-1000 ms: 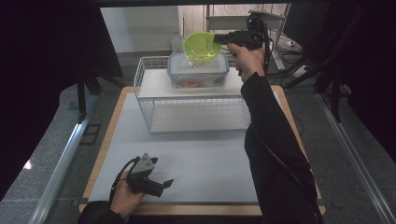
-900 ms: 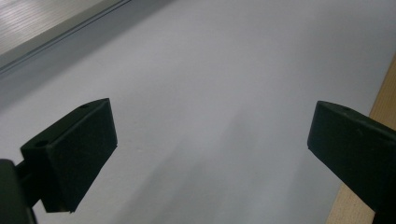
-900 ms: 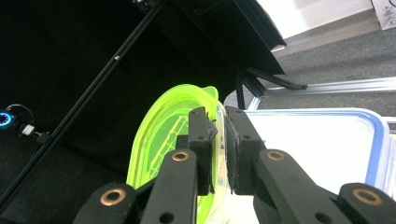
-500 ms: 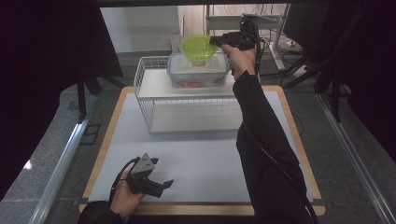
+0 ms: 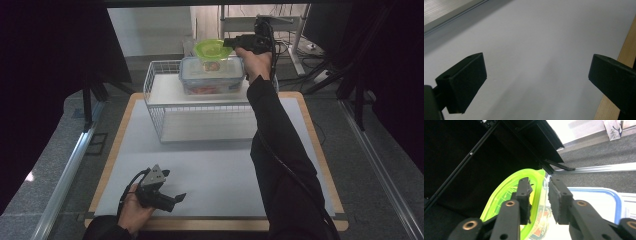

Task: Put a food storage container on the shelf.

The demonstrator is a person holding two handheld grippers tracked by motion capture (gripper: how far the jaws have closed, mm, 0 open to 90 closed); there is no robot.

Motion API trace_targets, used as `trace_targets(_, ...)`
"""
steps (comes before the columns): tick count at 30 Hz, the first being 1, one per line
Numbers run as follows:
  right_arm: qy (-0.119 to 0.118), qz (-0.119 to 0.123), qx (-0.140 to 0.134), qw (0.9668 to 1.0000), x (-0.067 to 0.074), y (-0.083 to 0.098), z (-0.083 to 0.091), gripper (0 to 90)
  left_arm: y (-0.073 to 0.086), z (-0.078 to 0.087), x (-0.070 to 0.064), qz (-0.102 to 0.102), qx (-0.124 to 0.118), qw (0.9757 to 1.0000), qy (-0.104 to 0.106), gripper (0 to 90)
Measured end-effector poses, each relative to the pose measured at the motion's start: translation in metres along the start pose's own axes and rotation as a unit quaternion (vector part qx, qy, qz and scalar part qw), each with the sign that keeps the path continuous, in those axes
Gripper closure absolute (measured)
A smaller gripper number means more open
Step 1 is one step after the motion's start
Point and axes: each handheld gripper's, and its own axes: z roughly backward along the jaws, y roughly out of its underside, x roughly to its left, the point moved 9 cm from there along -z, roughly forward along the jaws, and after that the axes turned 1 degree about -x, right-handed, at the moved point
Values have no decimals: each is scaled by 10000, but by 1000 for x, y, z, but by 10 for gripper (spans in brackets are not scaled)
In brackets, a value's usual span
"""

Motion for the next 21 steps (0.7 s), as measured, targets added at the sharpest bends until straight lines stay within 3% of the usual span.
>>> trace_targets(3, -20, 72, -36, 10000, 0, -1, 3, 650, 0, 0, 0, -2, 3, 10000, 3, 17)
trace_targets(15, -53, 629, -65, 9980, -3, 0, 23, 334, 0, 0, 0, -22, 27, 10000, -12, 17)
trace_targets(21, -28, 1042, -21, 9945, -5, 6, 35, 251, 1, -1, 0, -21, 40, 10000, -20, 17)
